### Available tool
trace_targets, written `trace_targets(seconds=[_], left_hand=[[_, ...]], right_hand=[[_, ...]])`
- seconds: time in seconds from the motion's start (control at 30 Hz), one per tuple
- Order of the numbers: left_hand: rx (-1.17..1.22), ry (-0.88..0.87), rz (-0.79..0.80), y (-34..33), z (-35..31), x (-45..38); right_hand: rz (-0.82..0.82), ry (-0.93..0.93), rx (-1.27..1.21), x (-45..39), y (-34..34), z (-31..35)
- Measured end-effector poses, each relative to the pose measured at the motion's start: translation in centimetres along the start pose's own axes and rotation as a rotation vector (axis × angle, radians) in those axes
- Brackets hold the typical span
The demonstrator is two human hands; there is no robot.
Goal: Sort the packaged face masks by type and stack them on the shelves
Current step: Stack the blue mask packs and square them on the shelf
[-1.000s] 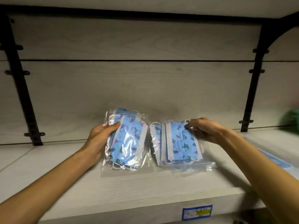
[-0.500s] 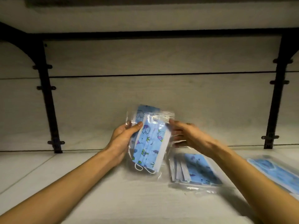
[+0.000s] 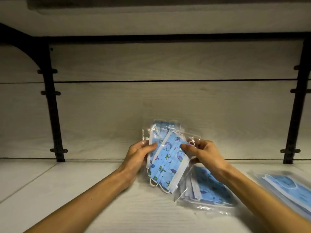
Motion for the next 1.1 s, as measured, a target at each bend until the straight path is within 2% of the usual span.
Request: trace_targets(seconds=[0.1,0.23,0.33,0.43,0.5,0.6,0.67,0.73,0.8,0.87,0.93,1.0,1.1], left_hand=[[-0.054,-0.024,0.059,-0.7,-0.1,0.6],[-0.124,-0.061,0.09,-1.0,-0.7,0.6],[-0.198,-0.1,0.155,-1.6,-1.9,0.4],[-0.239,-0.116,0.221,-2.0,-3.3,0.3],[-0.335,-0.147,0.261,-2.6,-4.1,0.1],[-0.371,-0.181,0.159,-2.2,-4.7,-0.6],[-0.328,-0.051,0.09,-1.6,-3.1,-0.4],[-0.162,0.168,0.094,-1.7,-0.1,0.4],[0.025,0.349,0.141,-3.1,2.3,1.9],[0.106,0.448,0.234,-5.5,3.4,3.2],[0.137,0.435,0.264,-7.3,3.2,3.5],[0.165,0.365,0.204,-7.9,2.3,2.7],[0.098,0.318,0.134,-7.8,1.3,1.2]], right_hand=[[-0.034,-0.006,-0.009,0.1,0.2,-0.1],[0.022,-0.046,-0.023,0.4,-0.9,0.0],[-0.02,-0.048,-0.079,0.5,0.1,0.7],[0.006,-0.027,-0.075,1.1,0.6,1.9],[-0.044,-0.018,-0.082,1.8,1.5,2.2],[-0.205,0.004,-0.187,3.1,4.0,2.1],[-0.316,0.009,-0.255,4.2,6.0,1.6],[-0.375,-0.023,-0.341,5.2,7.3,0.9],[-0.393,-0.077,-0.423,6.1,7.7,-0.1],[-0.398,-0.109,-0.459,7.0,7.6,-0.8],[-0.405,-0.119,-0.461,7.8,7.3,-1.2],[-0.407,-0.125,-0.408,8.7,7.3,-1.4],[-0.349,-0.128,-0.199,9.5,8.1,-0.8]])
Point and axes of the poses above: each hand's wrist, its own x-axis away from the middle knuckle, its own y-axis out of the back of the hand, z = x × y, the point moved 10 cm from there along -x, towards the middle knuckle, and after that the axes turned 7 degrees about -y, right-handed, at the moved point
